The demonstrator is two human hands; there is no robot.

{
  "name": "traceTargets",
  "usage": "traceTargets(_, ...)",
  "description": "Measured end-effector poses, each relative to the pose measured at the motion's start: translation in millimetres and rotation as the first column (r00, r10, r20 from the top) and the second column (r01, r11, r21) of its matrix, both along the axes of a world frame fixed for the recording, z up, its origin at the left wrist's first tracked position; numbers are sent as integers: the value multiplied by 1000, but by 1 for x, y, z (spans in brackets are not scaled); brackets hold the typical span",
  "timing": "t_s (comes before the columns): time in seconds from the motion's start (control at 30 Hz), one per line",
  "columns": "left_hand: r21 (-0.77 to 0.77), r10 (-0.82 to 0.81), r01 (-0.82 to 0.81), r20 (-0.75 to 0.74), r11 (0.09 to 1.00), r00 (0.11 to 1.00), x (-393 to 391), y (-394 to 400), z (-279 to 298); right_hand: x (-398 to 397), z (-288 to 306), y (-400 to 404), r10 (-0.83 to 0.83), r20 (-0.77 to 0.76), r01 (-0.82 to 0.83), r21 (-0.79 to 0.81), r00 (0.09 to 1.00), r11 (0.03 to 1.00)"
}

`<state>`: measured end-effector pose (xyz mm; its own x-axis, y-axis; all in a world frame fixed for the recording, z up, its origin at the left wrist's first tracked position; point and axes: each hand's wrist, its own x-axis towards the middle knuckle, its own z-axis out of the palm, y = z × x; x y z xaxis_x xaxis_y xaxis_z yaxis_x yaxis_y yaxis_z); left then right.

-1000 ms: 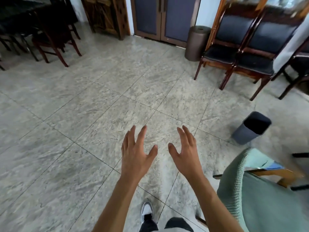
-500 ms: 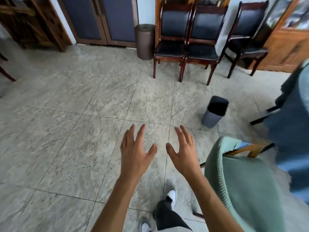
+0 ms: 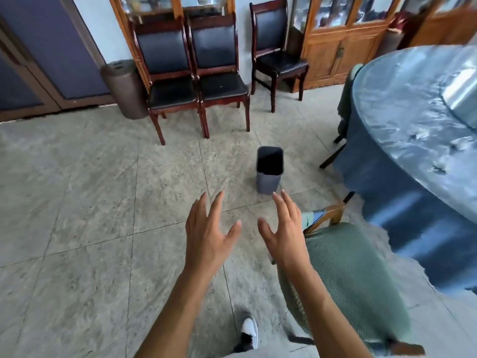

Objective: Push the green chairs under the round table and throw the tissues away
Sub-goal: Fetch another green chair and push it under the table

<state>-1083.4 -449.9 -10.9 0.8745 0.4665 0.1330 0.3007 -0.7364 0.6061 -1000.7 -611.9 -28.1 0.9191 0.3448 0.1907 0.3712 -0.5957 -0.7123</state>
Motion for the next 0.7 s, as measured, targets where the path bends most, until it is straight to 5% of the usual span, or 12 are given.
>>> traceTargets(0.33, 11, -384, 385, -41, 923, 922, 102, -76, 6, 26, 3, -108, -447, -15, 447, 37, 894, 894)
traceTargets(0.7, 6, -751, 751, -41, 660, 660, 164, -152, -2, -12, -2, -168, -827, -69, 828, -28, 557, 560)
